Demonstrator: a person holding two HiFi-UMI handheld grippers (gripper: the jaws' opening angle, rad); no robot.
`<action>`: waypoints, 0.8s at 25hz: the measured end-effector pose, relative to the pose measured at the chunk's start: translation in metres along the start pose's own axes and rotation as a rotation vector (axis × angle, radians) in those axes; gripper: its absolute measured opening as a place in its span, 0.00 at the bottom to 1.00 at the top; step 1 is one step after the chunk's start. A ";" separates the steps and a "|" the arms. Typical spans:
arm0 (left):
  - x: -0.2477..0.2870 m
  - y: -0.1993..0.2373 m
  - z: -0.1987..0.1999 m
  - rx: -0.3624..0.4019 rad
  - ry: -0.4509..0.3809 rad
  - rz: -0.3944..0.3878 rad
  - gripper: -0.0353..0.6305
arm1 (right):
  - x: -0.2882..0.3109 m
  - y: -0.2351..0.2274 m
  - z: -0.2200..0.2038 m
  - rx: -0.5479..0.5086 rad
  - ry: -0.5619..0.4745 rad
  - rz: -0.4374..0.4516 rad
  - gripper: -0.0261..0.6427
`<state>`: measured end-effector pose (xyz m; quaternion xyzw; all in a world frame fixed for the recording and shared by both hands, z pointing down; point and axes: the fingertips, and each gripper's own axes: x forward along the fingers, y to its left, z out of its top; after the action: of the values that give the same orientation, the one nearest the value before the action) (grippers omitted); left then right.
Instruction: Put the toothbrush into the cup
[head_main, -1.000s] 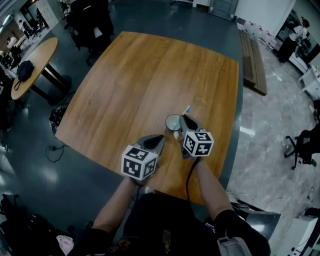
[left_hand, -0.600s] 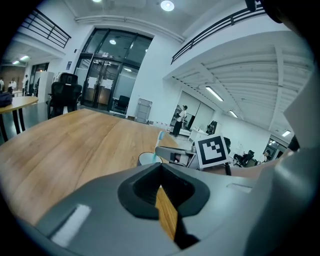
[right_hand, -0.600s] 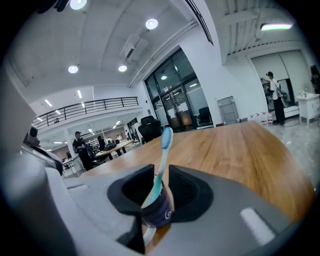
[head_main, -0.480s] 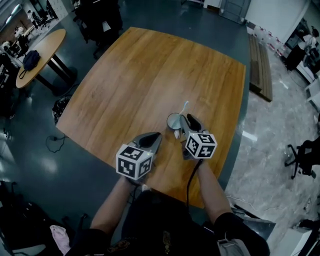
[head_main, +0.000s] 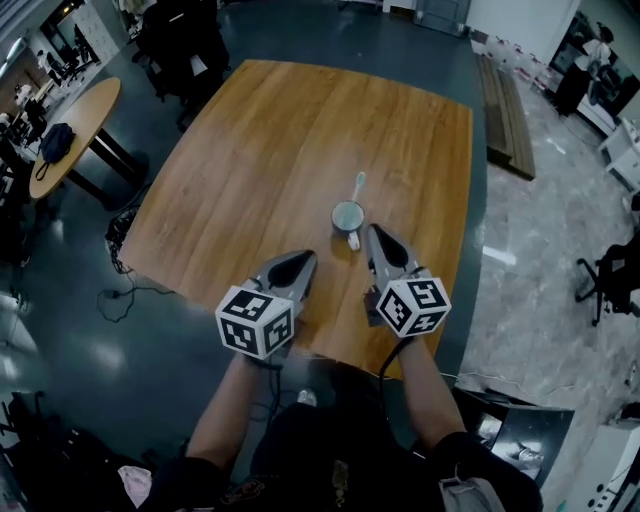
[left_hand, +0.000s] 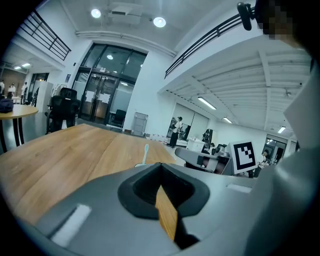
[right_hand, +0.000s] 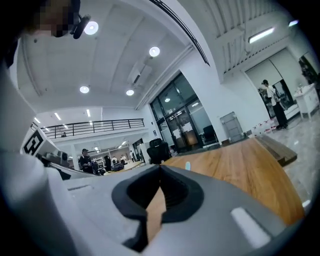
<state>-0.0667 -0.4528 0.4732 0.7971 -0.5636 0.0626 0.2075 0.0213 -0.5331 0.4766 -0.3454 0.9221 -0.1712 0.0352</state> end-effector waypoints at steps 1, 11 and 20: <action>-0.009 -0.005 0.000 0.007 -0.012 -0.011 0.06 | -0.009 0.012 0.004 -0.011 -0.013 0.004 0.04; -0.130 -0.047 0.003 0.041 -0.115 -0.095 0.06 | -0.105 0.145 0.024 -0.086 -0.049 0.014 0.04; -0.197 -0.100 -0.001 0.066 -0.182 -0.205 0.06 | -0.174 0.220 0.034 -0.135 -0.091 -0.004 0.04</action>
<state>-0.0447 -0.2531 0.3822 0.8593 -0.4933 -0.0130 0.1345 0.0226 -0.2758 0.3604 -0.3562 0.9282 -0.0928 0.0532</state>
